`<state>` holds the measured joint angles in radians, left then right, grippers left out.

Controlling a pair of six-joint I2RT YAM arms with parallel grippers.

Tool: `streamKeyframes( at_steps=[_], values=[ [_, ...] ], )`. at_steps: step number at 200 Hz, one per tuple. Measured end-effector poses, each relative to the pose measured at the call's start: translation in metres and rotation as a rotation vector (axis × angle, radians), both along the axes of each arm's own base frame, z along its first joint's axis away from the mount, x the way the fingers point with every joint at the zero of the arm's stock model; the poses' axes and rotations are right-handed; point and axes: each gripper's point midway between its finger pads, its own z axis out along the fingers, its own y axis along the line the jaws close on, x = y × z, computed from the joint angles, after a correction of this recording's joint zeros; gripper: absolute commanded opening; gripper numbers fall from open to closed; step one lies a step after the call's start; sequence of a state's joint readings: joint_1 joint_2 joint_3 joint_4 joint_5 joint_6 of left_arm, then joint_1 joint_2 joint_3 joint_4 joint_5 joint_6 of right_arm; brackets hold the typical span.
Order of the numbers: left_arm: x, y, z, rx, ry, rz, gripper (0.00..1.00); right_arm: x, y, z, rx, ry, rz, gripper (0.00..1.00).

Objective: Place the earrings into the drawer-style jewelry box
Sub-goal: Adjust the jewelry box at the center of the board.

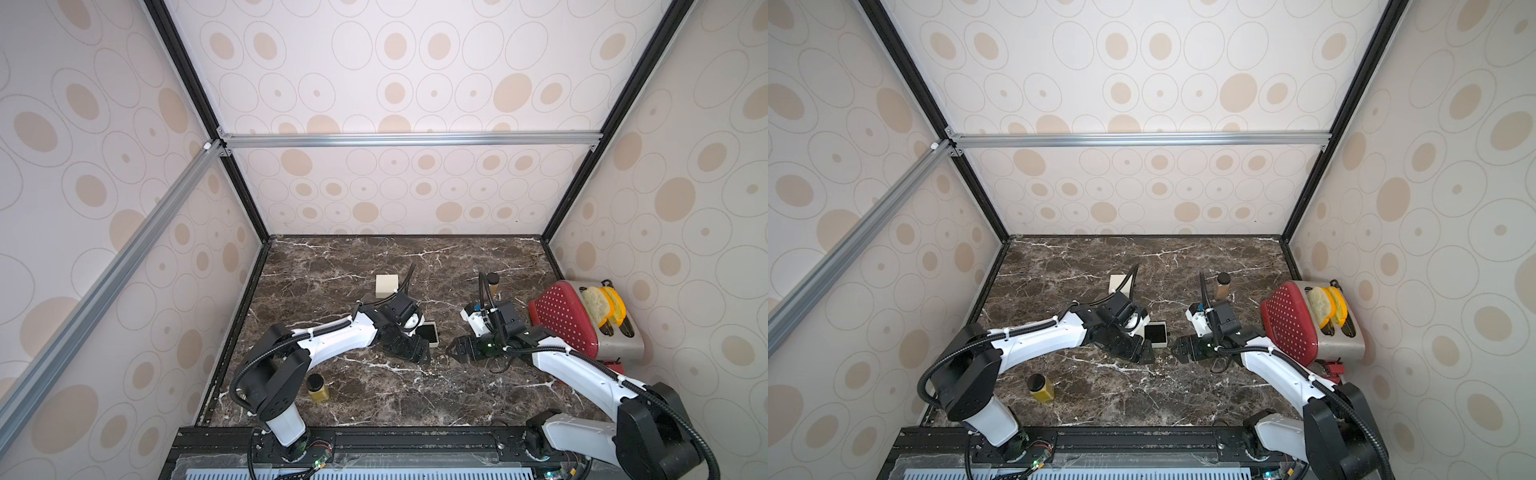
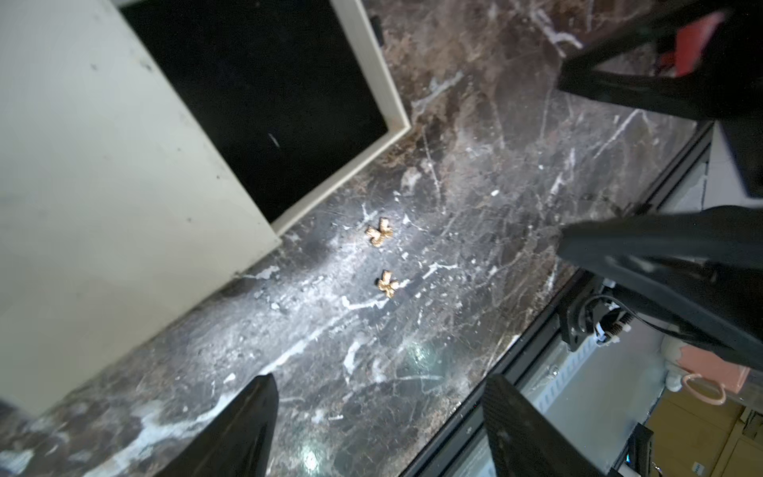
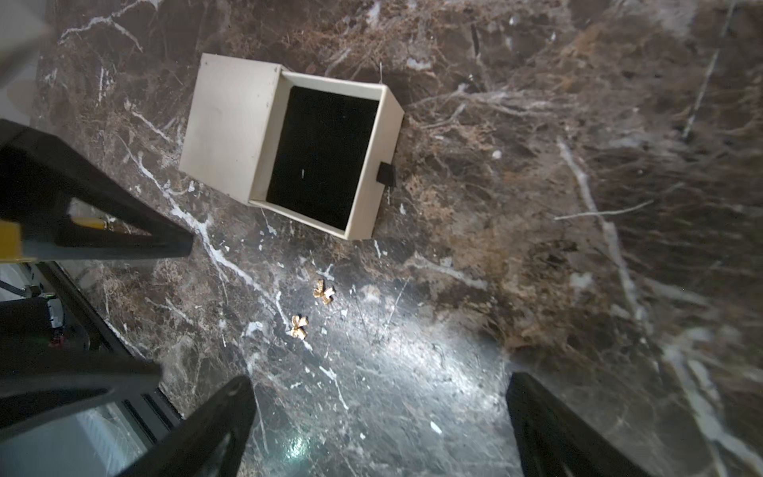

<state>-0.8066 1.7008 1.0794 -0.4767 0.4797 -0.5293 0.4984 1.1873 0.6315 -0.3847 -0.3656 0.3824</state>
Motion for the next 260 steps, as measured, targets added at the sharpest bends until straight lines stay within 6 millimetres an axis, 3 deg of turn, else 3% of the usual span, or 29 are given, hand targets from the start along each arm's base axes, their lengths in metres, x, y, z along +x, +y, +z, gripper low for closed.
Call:
streamKeyframes(
  at_steps=[39,106,141,260],
  values=[
    [0.008,-0.007,-0.031,0.045,0.045,-0.005,0.78,0.001,-0.001,0.000,-0.002,-0.004,-0.009,0.99],
    [0.034,-0.024,-0.020,0.009,0.002,-0.010,0.78,0.001,-0.003,-0.002,-0.006,0.002,-0.015,0.99],
    [0.039,-0.024,-0.021,0.007,0.006,-0.003,0.78,0.000,-0.003,-0.008,-0.017,0.025,-0.013,1.00],
    [0.054,-0.055,-0.011,-0.083,0.019,-0.023,0.79,-0.002,-0.020,-0.029,-0.039,0.079,-0.071,0.92]
  ],
)
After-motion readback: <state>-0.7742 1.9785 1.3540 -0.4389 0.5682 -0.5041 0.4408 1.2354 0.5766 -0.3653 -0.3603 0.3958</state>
